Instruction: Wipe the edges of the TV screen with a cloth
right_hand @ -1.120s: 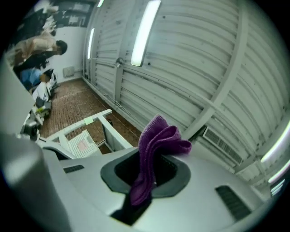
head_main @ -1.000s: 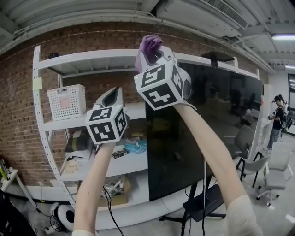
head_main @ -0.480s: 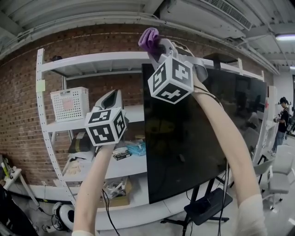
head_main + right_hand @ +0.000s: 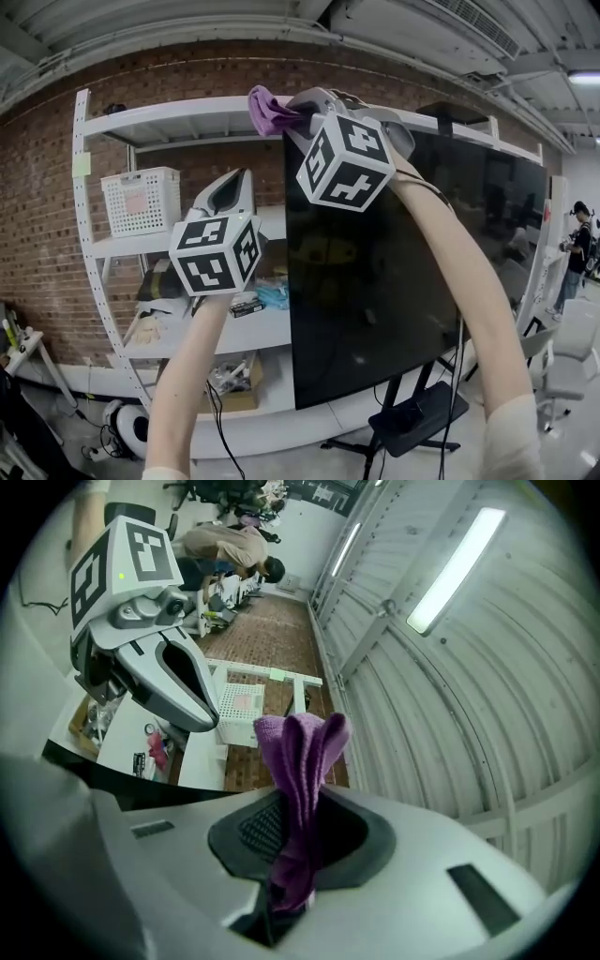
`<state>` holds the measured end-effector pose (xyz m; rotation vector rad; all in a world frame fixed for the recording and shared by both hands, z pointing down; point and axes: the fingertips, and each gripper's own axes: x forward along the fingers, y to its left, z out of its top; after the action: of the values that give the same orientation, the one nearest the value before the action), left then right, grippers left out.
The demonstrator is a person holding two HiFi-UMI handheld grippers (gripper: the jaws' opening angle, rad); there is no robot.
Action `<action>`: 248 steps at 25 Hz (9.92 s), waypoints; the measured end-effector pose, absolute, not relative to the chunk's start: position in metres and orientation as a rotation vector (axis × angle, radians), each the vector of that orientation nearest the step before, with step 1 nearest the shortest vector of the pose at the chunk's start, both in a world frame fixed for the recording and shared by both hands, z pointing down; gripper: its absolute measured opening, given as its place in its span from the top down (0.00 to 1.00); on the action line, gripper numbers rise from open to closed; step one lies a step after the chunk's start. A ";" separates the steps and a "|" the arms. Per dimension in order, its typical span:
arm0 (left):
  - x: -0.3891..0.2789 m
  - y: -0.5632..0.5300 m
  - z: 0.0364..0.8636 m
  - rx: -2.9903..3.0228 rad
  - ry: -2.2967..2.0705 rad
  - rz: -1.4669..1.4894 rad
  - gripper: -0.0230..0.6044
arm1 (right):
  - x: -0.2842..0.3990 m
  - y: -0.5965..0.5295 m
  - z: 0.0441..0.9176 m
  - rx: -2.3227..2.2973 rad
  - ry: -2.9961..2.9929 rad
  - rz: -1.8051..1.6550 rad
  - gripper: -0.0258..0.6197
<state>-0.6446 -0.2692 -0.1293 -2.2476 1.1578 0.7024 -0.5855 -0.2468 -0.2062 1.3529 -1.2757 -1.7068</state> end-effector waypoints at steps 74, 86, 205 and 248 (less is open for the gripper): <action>-0.211 -0.202 -0.164 -2.125 1.004 0.890 0.94 | -0.210 -0.258 -0.205 1.206 -1.204 -1.761 0.86; -0.231 -0.219 -0.150 -2.120 1.101 0.947 0.94 | -0.209 -0.254 -0.208 1.193 -1.146 -1.783 0.86; 0.540 -0.203 -0.063 -2.238 1.027 0.660 0.94 | 0.652 -0.251 -0.197 1.813 -2.382 -1.294 0.86; 0.581 -0.231 0.437 -2.792 1.401 0.158 0.94 | 0.653 -0.308 0.480 1.609 -2.523 -0.079 0.86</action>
<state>0.5812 -0.2314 0.4372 -2.7923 1.4006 0.1578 0.6531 -0.3076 0.4803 1.6090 -2.5225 -0.0789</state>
